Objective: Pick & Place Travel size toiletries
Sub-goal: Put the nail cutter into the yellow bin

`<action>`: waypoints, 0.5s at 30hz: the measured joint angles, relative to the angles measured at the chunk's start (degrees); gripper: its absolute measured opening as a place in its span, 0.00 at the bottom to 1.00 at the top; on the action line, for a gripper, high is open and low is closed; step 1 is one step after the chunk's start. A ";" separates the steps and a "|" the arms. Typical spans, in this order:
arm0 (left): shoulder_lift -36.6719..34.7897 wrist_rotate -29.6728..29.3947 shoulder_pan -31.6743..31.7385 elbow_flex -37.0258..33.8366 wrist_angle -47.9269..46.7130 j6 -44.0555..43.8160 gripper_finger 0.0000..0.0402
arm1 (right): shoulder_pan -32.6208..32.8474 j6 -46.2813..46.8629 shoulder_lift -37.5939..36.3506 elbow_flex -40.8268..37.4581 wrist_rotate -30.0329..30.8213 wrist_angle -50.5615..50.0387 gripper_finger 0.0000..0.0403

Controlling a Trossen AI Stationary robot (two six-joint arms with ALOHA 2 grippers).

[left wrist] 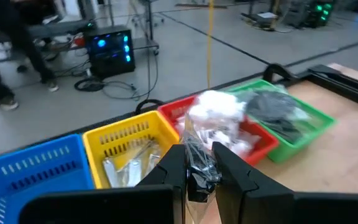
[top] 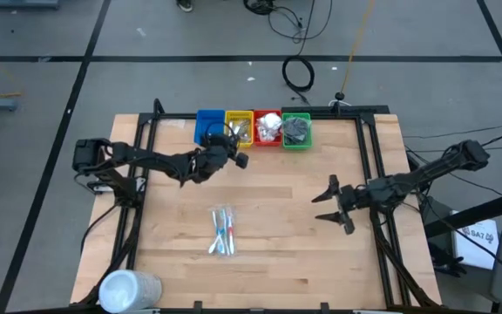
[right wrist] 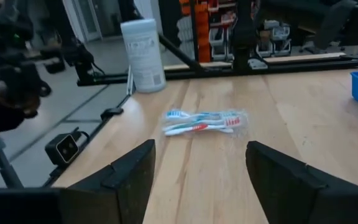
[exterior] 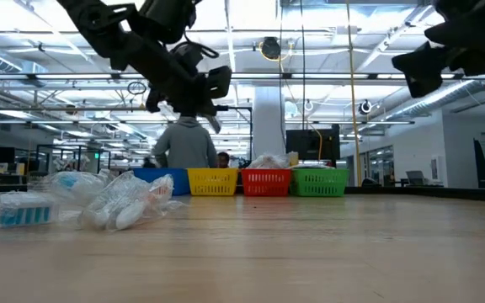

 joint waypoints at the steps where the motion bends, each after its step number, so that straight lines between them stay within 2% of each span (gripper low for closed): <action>1: 0.04 0.48 0.85 0.00 -0.04 -0.71 0.09 | 0.00 0.02 -1.30 -0.74 0.00 -0.01 0.58; 7: 0.10 4.70 6.09 0.00 -0.33 -3.82 0.09 | 0.00 0.02 -6.52 -3.30 0.00 -0.06 0.54; 15: 3.03 8.74 11.45 0.76 1.84 -4.87 0.09 | 0.00 -0.11 -7.29 -3.63 0.00 -0.07 0.52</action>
